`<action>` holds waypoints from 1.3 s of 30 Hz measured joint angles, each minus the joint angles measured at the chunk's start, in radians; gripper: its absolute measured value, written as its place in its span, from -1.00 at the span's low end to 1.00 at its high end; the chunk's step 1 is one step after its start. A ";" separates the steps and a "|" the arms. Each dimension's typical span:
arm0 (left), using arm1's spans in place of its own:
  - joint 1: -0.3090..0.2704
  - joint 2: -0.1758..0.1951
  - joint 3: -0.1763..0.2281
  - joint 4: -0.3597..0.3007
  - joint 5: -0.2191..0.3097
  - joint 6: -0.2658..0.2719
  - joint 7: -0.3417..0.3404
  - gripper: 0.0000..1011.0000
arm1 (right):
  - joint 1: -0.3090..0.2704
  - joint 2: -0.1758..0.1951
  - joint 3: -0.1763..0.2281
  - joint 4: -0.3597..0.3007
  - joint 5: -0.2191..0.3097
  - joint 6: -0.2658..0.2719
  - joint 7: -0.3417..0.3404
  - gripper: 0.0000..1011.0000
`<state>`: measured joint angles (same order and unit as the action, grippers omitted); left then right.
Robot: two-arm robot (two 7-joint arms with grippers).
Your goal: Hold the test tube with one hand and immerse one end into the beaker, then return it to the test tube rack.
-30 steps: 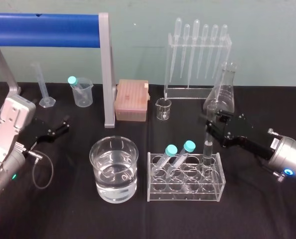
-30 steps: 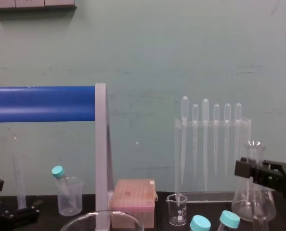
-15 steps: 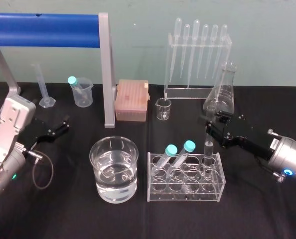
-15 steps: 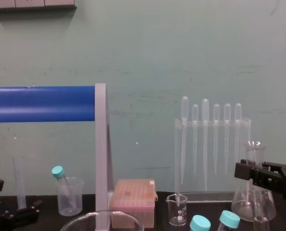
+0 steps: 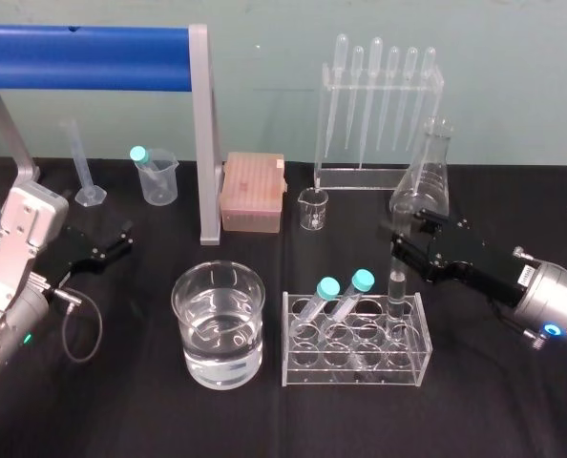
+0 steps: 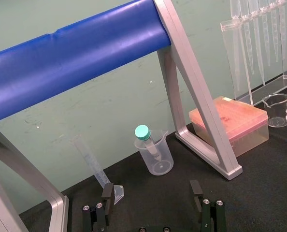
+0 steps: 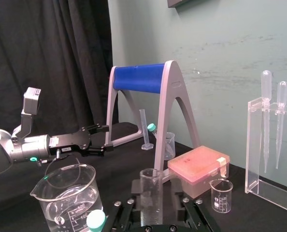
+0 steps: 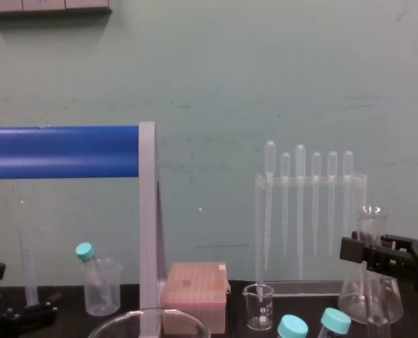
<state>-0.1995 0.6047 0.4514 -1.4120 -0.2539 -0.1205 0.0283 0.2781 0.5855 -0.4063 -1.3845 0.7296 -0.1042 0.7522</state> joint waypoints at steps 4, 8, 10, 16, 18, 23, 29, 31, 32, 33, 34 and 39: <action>0.000 0.000 0.000 0.000 0.000 0.000 0.000 0.98 | 0.000 0.000 0.000 0.000 0.000 -0.001 0.000 0.01; 0.000 0.000 0.000 0.000 0.000 0.000 0.000 0.98 | 0.000 0.000 0.000 0.000 0.001 -0.001 0.001 0.30; 0.000 0.000 0.000 0.000 0.000 0.000 0.000 0.98 | 0.000 0.000 0.000 0.000 0.001 -0.001 0.001 0.36; 0.000 0.000 0.000 0.000 0.000 0.000 0.000 0.98 | 0.000 0.000 0.000 0.000 0.001 -0.001 0.001 0.73; 0.000 0.000 0.000 0.000 0.000 0.000 0.000 0.98 | 0.000 0.000 0.000 0.000 0.001 -0.001 0.001 0.87; 0.000 0.000 0.000 0.000 0.000 0.000 0.000 0.98 | 0.000 0.000 0.000 0.000 0.001 -0.001 0.002 0.98; 0.000 0.000 0.000 0.000 0.000 0.000 0.000 0.98 | 0.000 0.000 0.000 0.000 0.001 -0.001 0.002 0.98; 0.000 0.000 0.000 0.000 0.000 0.000 0.000 0.98 | 0.000 0.000 0.000 0.000 0.001 -0.001 0.002 0.98; 0.000 0.000 0.000 0.000 0.000 0.000 0.000 0.98 | 0.000 0.000 0.000 -0.001 0.001 -0.001 0.002 0.98; 0.000 0.000 0.000 0.000 0.000 0.000 0.000 0.98 | 0.003 0.000 0.000 -0.005 0.000 -0.004 0.002 0.98; 0.000 0.000 0.000 0.000 0.000 0.000 0.000 0.98 | 0.008 0.001 0.003 -0.012 -0.002 -0.011 0.003 0.98; 0.000 0.000 0.000 0.000 0.000 0.000 0.000 0.98 | 0.033 0.000 0.049 -0.073 -0.025 -0.095 -0.018 0.98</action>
<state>-0.1996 0.6046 0.4514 -1.4119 -0.2540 -0.1205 0.0283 0.3112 0.5856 -0.3572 -1.4570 0.7049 -0.1993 0.7340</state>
